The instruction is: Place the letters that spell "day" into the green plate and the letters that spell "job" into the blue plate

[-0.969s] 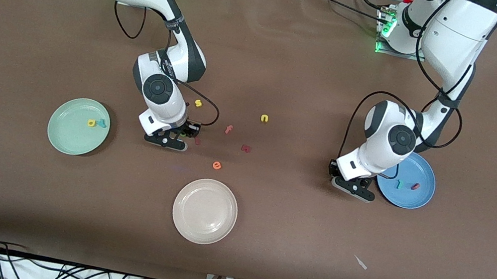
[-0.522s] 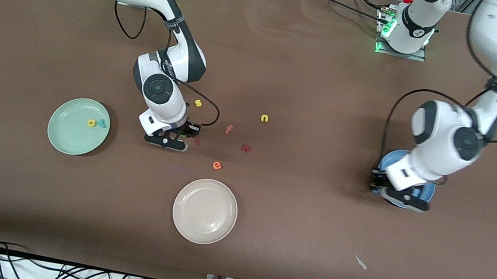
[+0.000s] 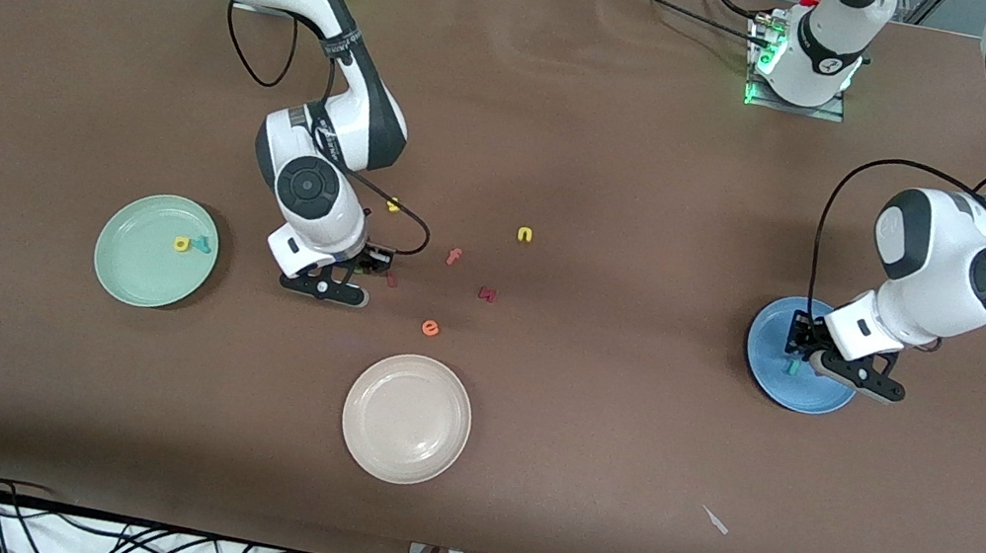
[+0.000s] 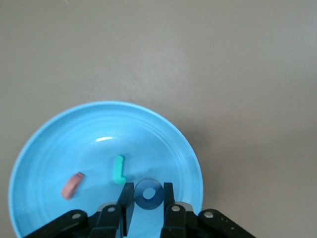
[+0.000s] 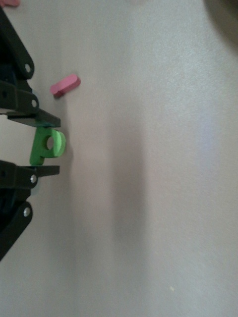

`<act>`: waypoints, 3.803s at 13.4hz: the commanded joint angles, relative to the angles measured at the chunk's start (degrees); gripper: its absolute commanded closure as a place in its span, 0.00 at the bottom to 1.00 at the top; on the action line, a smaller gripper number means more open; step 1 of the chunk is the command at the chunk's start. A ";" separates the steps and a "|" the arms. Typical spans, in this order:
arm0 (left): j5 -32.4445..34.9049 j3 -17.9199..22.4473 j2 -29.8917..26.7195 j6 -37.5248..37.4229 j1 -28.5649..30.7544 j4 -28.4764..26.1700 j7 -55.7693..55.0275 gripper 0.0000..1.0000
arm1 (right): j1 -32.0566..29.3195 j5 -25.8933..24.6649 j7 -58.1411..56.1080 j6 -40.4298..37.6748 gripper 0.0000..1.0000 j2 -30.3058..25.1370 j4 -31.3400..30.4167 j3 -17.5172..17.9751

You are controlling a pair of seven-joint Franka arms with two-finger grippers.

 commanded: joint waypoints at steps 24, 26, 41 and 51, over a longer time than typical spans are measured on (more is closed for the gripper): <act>10.38 -2.05 -25.28 -58.28 4.78 28.38 -15.97 0.00 | -5.12 5.61 -39.62 -19.19 0.00 -3.61 3.33 -18.63; 10.38 -2.05 -25.18 -59.06 4.78 28.38 -20.90 0.00 | -1.62 5.61 -33.82 -23.06 0.00 -3.61 5.53 -18.72; 13.02 -2.84 -24.04 -58.98 3.99 29.43 -23.91 0.00 | -3.59 4.38 -26.05 -41.11 0.00 -18.61 8.54 -8.12; 13.02 -3.90 -24.04 -58.98 3.90 29.69 -23.99 0.00 | -15.39 -4.06 -27.29 -45.13 0.00 -36.12 7.03 -0.18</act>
